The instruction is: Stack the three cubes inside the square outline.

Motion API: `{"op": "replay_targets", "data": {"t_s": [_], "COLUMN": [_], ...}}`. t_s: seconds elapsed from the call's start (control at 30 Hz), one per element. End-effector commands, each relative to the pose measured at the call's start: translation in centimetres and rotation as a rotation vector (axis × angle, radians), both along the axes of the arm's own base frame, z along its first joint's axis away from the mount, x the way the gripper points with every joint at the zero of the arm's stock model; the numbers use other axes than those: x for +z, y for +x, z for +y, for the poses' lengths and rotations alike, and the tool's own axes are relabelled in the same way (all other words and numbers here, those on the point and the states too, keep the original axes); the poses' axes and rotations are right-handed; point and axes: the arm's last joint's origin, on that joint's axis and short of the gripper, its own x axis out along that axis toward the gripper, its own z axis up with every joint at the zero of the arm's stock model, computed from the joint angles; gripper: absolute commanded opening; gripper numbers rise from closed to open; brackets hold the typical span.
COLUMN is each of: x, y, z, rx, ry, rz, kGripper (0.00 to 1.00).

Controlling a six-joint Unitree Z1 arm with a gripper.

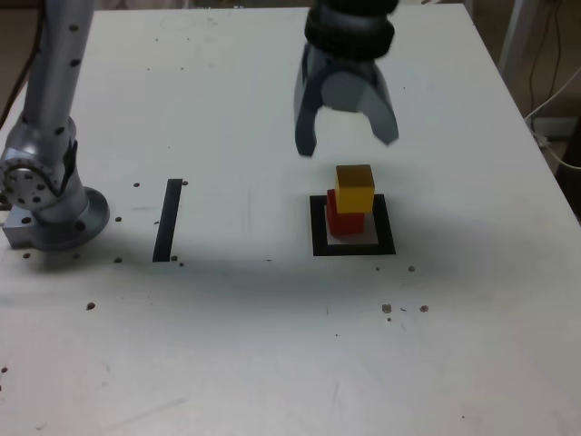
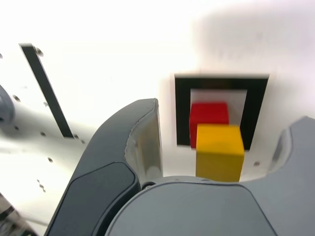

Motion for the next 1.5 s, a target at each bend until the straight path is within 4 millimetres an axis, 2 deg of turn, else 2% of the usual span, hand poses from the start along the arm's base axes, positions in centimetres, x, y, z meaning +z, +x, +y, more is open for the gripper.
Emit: {"op": "replay_targets", "data": {"t_s": [0.0, 0.37, 0.67, 0.9, 1.23, 1.37, 1.47], "x": [0.6, -0.8, -2.5, -3.3, -5.1, -6.0, -6.9], "y": [-0.2, 0.1, 0.7, 1.5, 2.7, 3.0, 3.1], "z": [1.3, 11.8, 17.6, 20.1, 21.6, 22.0, 22.3], "rx": [0.003, -0.056, -0.146, -0.195, -0.234, -0.231, -0.223], "ry": [0.015, -0.003, -0.019, -0.042, -0.119, -0.150, -0.178], "rz": [-0.013, 0.020, 0.031, 0.012, 0.010, 0.016, 0.024], "kGripper": [1.00, 0.99, 0.99, 0.97, 0.94, 0.88, 0.81]}}
